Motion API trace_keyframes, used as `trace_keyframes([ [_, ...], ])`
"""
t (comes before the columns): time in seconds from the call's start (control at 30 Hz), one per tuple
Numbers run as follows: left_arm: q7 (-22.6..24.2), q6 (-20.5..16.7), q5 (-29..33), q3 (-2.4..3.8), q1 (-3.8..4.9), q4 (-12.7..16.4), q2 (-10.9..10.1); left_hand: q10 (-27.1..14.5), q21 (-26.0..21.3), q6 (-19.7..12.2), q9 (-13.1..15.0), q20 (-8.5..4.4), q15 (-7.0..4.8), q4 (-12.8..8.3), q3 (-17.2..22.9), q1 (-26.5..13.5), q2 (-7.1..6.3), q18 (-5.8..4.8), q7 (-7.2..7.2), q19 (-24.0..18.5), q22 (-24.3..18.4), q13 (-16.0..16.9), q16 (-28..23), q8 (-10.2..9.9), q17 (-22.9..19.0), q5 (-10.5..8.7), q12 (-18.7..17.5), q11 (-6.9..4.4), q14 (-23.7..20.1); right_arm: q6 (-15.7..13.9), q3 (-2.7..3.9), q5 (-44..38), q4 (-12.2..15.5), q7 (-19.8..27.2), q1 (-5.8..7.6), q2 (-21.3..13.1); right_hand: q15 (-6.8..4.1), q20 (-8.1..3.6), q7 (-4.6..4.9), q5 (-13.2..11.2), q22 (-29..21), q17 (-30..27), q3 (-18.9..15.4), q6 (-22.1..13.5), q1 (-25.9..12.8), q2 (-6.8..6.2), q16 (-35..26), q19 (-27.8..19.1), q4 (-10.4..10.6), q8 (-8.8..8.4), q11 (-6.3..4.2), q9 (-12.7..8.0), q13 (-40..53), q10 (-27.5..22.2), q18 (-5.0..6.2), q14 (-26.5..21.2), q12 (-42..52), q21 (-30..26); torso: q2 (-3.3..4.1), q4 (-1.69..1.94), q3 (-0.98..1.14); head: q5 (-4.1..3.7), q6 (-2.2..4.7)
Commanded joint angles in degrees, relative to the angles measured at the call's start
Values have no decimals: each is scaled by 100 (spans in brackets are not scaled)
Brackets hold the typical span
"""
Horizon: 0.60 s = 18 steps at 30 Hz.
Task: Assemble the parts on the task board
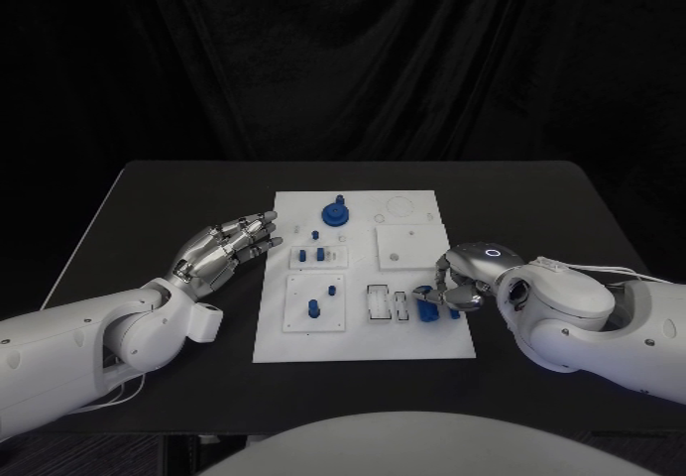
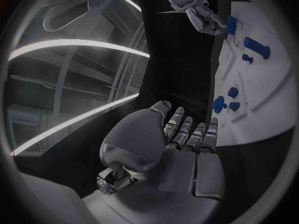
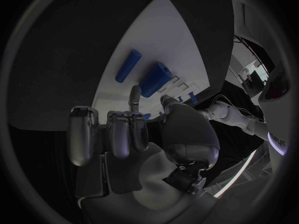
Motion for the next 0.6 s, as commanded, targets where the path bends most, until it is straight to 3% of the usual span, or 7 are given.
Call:
trace_keyframes([
  [0.03, 166, 92, 4, 4, -18, 4, 3, 20, 23, 14, 2, 7, 8, 6, 35, -31, -23, -63, 35, 43, -4, 6, 20, 19, 7, 21, 10, 15, 45, 299, 2, 22, -20, -217, -20, 26, -49, -46, -7, 33, 1285, 1508, -22, 66, -16, 83, 14, 413, -7, -81, -30, -21, 1508, 596, -13, 602, 31, -59, 0, -3, 2, 19, 0],
  [0.23, 155, 100, 4, 4, -34, 2, 0, 20, 23, 14, 2, 7, 8, 6, 35, -31, -23, -63, 35, 43, -4, 6, 20, 19, 7, 21, 10, 15, 45, 351, 2, 34, -69, -186, -43, 98, -43, -41, 6, 193, 1265, 1508, -23, 160, 82, 66, 14, 397, -27, -346, -20, -86, 1508, 596, 0, 602, 31, -122, -2, -4, 0, 22, 0],
  [0.43, 128, 110, 4, 4, -44, -7, 3, 16, 22, 11, 1, 7, 8, 7, 43, -33, -24, -64, 38, 42, -9, 5, 20, 18, 6, 21, 4, 19, 44, 362, 2, 68, -136, -124, -62, 168, -37, -37, 17, 229, 1240, 1470, -40, 175, 112, 26, 2, 378, -25, -444, -11, -106, 1508, 596, 17, 593, 31, -199, 3, -6, 9, 2, 0],
  [0.6, 111, 112, 4, 4, -50, -14, 4, 16, 22, 11, 1, 7, 8, 7, 43, -33, -24, -64, 38, 42, -9, 5, 20, 18, 6, 21, 4, 19, 44, 463, 3, 120, -186, -78, -73, 216, -30, -31, 26, 260, 1236, 1463, -44, 197, 188, -16, -1, 374, -39, -533, -3, -121, 1508, 596, 20, 592, 31, -215, 1, -6, 3, -1, 0],
])
